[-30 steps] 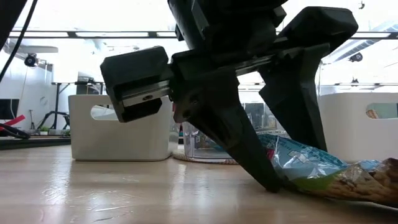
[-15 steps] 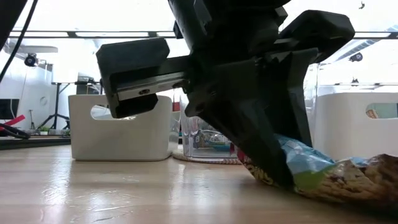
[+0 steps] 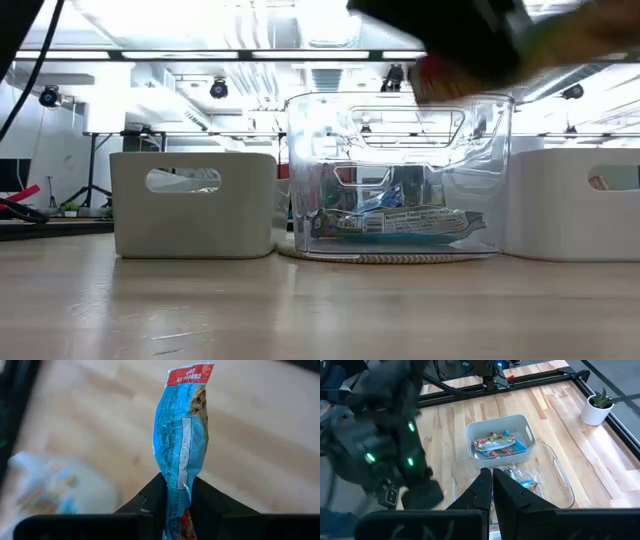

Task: Pick and place Granola Bars by type
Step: Put the red granola bar into the gray bin

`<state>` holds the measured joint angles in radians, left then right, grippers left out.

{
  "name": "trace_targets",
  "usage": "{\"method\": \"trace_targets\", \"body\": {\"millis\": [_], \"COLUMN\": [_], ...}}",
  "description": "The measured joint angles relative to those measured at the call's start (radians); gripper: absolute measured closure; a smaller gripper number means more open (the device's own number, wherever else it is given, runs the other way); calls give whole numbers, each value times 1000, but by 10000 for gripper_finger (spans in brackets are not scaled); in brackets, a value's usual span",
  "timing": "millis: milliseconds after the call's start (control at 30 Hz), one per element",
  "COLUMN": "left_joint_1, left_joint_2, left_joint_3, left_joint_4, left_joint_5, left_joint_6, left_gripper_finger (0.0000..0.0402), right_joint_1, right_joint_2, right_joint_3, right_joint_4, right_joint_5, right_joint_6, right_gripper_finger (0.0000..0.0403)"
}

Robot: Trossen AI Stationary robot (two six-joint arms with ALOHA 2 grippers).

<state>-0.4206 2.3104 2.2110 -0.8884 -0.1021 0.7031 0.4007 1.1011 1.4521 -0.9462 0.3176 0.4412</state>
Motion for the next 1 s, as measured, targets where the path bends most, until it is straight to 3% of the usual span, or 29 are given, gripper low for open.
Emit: {"method": "trace_targets", "body": {"millis": [133, 233, 400, 700, 1000], "left_joint_1": [10, 27, 65, 117, 116], "left_joint_2": [-8, -114, -301, -601, -801], "left_joint_3": [147, 62, -51, -292, -559], "left_joint_4": [-220, -237, -253, -248, -234], "left_joint_5": [-136, -220, -195, -207, -215], "left_joint_6": [-37, -106, -329, -572, -764], "left_gripper_finger": [345, 345, 345, 345, 345], "right_joint_1": [0, 0, 0, 0, 0], "right_joint_2": [0, 0, 0, -1, -1], "right_joint_3": [0, 0, 0, 0, 0], "right_joint_4": [0, 0, 0, -5, 0], "right_joint_5": [0, -1, -1, -2, -1], "right_joint_6": [-34, -56, -60, -58, -44], "right_gripper_finger": [394, 394, 394, 394, 394]}}
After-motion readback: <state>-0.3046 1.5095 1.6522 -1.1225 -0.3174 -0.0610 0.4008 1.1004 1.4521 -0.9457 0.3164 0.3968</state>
